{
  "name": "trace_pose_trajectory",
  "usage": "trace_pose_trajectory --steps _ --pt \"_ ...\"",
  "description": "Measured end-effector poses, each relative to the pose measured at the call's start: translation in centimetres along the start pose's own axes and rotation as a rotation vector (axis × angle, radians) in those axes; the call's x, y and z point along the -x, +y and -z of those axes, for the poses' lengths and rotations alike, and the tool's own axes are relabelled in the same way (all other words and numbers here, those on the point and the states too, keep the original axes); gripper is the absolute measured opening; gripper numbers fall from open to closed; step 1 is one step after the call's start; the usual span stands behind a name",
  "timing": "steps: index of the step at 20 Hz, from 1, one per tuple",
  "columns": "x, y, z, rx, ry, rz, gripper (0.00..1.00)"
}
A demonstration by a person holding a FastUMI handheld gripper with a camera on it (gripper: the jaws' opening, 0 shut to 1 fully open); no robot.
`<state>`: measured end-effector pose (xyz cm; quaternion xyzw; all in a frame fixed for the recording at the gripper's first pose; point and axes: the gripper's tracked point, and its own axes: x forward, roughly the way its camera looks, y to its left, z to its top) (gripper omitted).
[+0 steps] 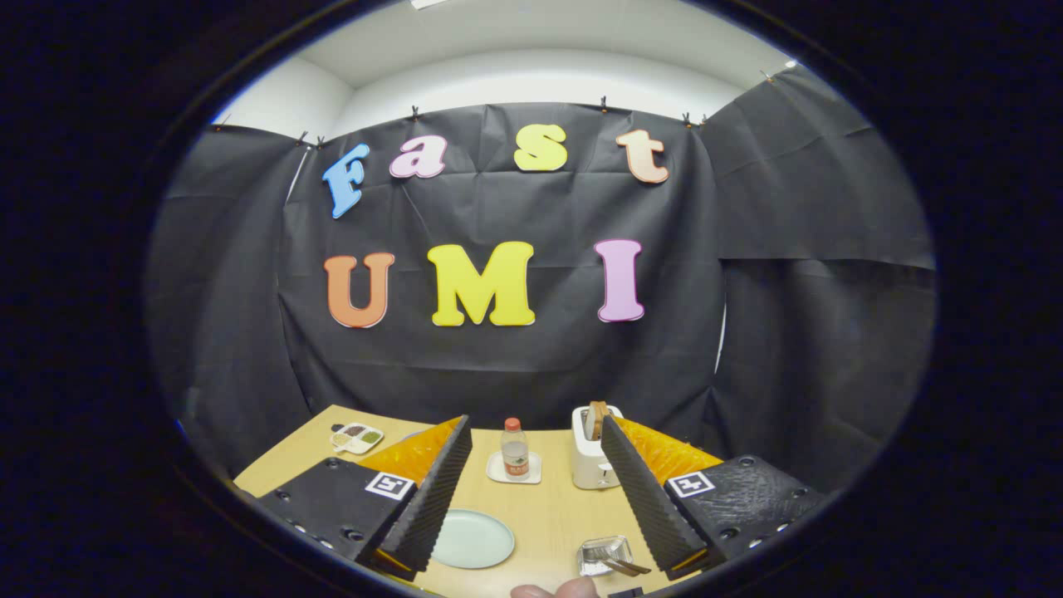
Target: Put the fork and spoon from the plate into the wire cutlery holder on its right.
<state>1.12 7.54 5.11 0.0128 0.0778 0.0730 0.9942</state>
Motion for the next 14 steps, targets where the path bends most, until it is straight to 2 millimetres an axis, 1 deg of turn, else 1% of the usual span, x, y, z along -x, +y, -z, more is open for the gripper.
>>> trace_pose_trajectory --steps 6,10,14 --pt "-0.3 0.2 -0.6 0.003 -0.015 0.000 0.95" --pt "-0.5 -0.3 -1.3 0.000 -0.034 0.012 0.95" --pt "-0.2 -0.8 -1.6 -0.011 -0.053 0.034 0.95"
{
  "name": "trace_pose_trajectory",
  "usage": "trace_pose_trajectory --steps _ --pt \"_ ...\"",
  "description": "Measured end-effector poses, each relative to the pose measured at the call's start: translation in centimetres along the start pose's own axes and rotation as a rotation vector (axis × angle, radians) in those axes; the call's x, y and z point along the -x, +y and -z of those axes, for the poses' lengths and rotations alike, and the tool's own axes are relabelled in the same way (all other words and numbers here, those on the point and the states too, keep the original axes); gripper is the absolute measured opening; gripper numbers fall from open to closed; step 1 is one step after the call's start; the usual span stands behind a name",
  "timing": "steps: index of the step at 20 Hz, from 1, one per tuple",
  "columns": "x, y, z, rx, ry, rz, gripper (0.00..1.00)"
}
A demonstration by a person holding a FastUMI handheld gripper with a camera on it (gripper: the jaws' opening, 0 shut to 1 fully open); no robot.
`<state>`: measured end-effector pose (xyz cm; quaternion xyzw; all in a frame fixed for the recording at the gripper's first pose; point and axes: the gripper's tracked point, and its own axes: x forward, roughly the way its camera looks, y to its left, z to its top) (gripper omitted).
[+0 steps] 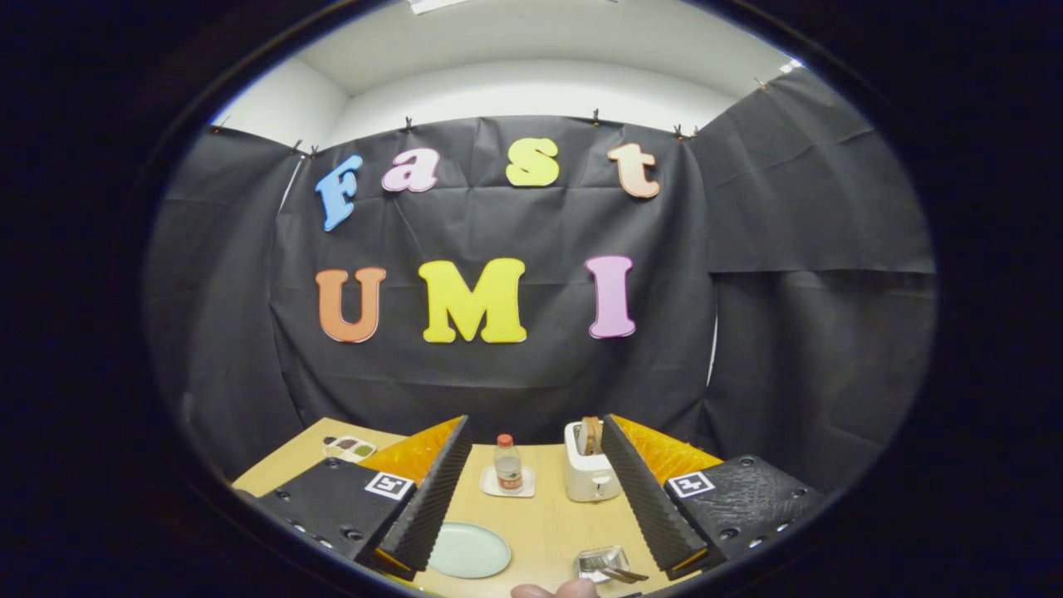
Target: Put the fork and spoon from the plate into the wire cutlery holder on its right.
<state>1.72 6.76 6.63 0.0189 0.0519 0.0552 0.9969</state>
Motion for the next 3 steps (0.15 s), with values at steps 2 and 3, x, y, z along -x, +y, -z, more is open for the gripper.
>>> trace_pose_trajectory --steps 2,3 --pt "0.28 -0.05 0.27 -0.016 0.006 0.004 0.95" --pt "0.33 -0.15 0.44 -0.021 0.009 0.007 0.95"
